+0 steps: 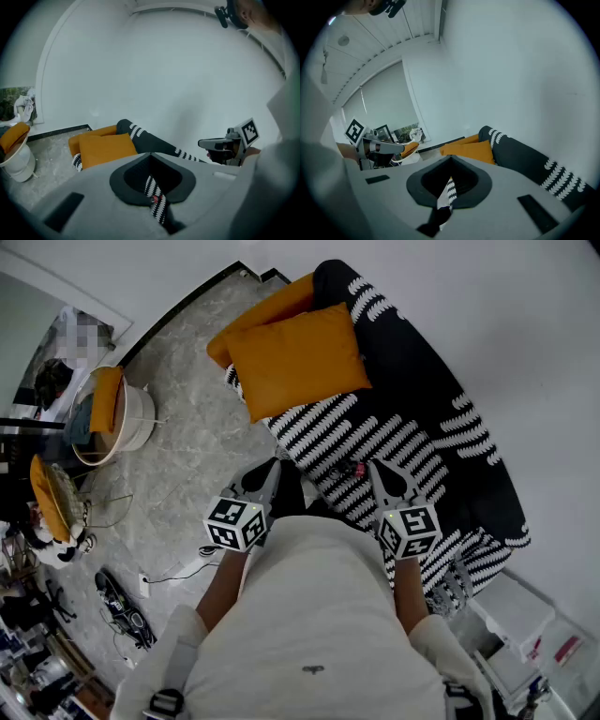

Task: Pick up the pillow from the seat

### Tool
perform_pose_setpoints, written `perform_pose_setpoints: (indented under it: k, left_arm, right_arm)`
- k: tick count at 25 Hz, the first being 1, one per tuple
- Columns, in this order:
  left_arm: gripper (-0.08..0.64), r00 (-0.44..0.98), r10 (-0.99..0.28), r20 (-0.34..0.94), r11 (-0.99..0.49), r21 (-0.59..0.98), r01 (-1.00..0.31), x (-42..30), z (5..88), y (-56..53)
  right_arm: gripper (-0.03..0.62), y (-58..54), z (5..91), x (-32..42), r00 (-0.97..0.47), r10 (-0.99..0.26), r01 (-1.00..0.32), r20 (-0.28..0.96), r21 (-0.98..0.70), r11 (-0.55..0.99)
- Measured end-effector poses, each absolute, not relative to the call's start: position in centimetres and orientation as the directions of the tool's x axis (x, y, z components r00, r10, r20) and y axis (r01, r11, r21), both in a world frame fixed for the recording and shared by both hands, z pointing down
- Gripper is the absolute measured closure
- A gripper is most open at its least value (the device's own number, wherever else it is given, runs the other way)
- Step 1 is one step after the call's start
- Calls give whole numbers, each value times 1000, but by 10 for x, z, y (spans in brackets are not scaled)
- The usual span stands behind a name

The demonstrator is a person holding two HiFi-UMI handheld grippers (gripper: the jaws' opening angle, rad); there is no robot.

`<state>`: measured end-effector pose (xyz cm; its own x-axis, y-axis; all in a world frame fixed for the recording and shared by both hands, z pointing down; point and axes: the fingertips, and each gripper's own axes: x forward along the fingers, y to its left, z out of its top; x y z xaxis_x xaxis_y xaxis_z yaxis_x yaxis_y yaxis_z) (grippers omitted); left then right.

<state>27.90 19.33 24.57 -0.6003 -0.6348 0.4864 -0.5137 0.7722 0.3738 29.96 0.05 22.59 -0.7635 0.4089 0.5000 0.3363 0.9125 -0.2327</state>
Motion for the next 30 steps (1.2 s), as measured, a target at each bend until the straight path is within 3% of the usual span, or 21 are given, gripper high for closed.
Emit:
perform_pose_setpoints:
  k: [10,19,30]
  left_arm:
    - [549,-597,-628,499,777,369,-509,292,246,189]
    - [549,-592,-607,530,793,357,-493,302,247,211]
    - [549,-580,-640,504,766,362,-531,243,236,269]
  right_arm:
    - [586,-7,225,309,-780,423,285,461,-339,897]
    - [586,1,243,313,-760,403,249,510,-344,905]
    - [586,57,232,262,-779,357,208,516,-326,922]
